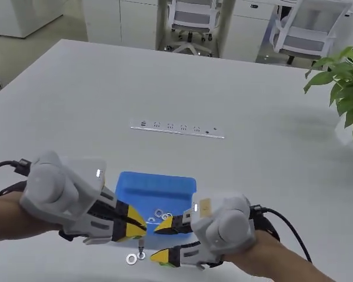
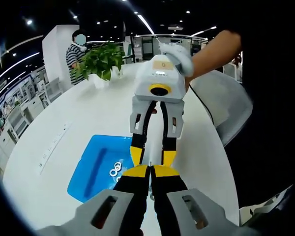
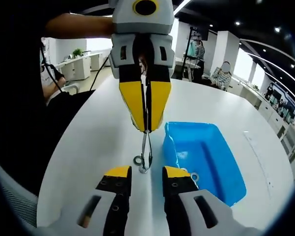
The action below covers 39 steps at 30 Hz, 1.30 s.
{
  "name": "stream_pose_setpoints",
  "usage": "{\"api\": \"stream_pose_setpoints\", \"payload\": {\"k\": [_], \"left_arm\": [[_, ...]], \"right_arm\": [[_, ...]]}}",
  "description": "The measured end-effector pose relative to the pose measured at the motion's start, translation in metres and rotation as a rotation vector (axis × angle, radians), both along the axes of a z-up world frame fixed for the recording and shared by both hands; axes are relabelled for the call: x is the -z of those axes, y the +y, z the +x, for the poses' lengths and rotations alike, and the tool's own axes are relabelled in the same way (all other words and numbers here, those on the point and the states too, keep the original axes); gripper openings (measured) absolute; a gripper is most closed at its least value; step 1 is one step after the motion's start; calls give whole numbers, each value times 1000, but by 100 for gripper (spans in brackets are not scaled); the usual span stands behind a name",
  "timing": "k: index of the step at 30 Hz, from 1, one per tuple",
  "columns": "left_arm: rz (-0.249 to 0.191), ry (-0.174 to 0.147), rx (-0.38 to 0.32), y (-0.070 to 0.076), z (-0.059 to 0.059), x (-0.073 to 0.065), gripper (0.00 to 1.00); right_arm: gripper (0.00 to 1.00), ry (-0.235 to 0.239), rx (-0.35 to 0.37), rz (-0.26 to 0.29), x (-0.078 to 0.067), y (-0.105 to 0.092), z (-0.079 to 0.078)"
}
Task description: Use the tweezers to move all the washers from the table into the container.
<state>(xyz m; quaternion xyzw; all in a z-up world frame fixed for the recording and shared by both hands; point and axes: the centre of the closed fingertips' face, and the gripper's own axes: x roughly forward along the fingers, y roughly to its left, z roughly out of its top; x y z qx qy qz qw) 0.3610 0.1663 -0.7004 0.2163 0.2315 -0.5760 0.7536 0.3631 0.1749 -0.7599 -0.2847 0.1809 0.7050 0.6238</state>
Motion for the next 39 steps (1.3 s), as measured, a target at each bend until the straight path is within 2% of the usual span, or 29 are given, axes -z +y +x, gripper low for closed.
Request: {"api": "stream_pose_setpoints", "payload": {"k": [10,17,24,39], "left_arm": [[5,1,-2,0,2,0,5],[4,4,-2,-3,2,0,5],[2,8,-10,-1,4,1,5],[-1,16,-18,-4,3,0,5]], "right_arm": [[20,5,-53,-17,10,14,-5],[12,11,-52,-11,10,21,-2],[10,-8,-64,-19,12,21,-3],[9,13,-52,-17,12,20,-2]]}}
